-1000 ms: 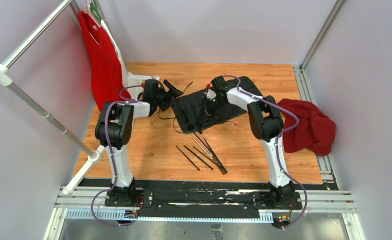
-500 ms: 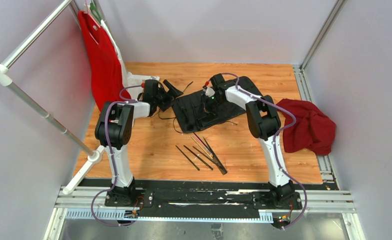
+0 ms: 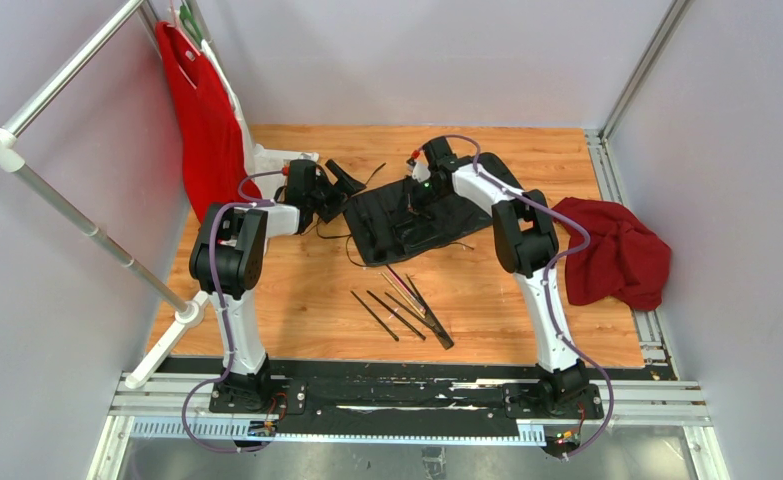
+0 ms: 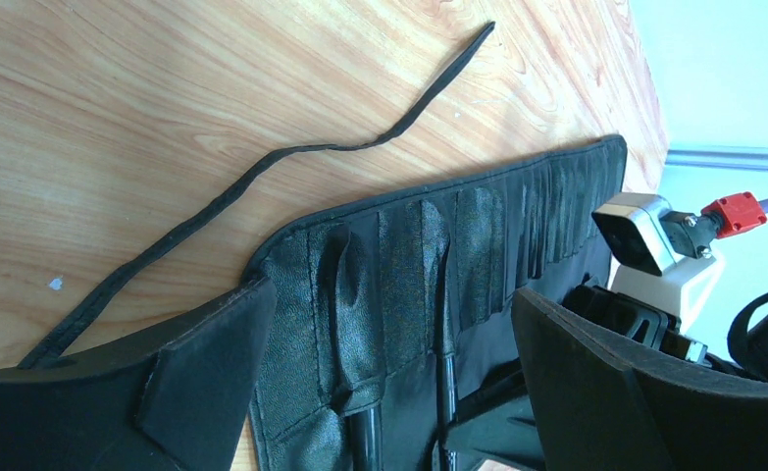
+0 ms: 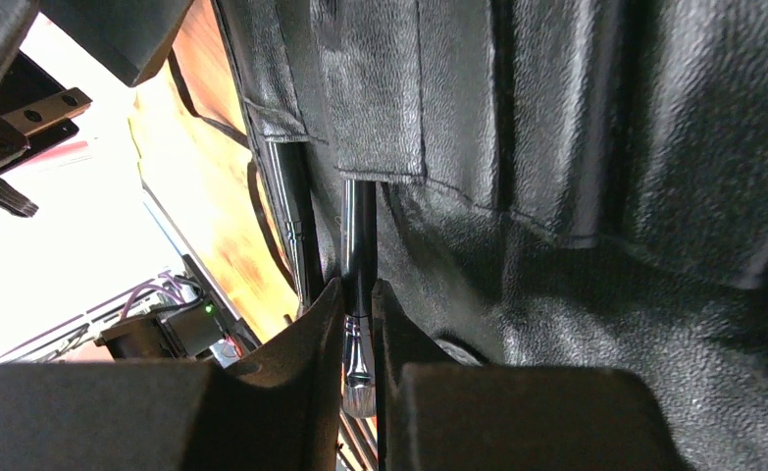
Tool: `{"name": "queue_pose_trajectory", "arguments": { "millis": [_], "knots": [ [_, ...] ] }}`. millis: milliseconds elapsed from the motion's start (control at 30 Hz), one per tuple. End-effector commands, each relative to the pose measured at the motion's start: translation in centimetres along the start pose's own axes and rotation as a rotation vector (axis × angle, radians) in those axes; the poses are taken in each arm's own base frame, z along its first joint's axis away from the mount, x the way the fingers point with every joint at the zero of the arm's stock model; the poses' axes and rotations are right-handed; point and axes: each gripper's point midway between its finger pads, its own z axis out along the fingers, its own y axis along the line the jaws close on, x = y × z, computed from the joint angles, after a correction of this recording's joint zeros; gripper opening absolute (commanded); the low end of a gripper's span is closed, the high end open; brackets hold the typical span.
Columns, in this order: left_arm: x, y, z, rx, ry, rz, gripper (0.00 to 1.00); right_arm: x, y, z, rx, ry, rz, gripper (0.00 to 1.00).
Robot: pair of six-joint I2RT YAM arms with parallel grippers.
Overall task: Organize the makeup
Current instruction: Place the makeup brush in the cosmetics bag.
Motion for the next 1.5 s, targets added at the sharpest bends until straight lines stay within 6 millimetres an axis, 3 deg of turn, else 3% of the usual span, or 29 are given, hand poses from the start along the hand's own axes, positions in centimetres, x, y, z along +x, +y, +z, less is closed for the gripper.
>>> {"name": "queue_pose_trajectory", "arguments": {
  "millis": [0, 767, 833, 967, 1133, 1467],
  "knots": [
    [3.8, 6.8, -0.8, -0.213, 0.115, -0.04, 0.98, -1.1, -0.5, -0.2, -0.025, -0.005, -0.01, 0.01],
    [3.7, 6.9, -1.0, -0.22, 0.112, -0.035, 0.98, -2.5, -2.3, 0.0, -0.027, -0.023, -0.021, 0.01],
    [3.7, 6.8, -1.1, -0.22, 0.111, -0.035, 0.98, -2.6, -2.4, -0.1, -0.03, -0.024, -0.022, 0.05],
    [3.6, 6.8, -1.1, -0.223, 0.11, -0.031, 0.98, -2.9, -2.6, -0.6, -0.028, -0.033, -0.028, 0.25],
    [3.3, 6.7, -1.2, -0.224, 0.105, -0.028, 0.98, -3.3, -2.3, -2.0, -0.02, -0.059, -0.048, 0.43],
    [1.7, 5.8, -1.7, -0.221, 0.082, -0.024, 0.98, -4.2, 0.4, -7.7, -0.01, -0.16, -0.125, 0.45]
  ]
}}
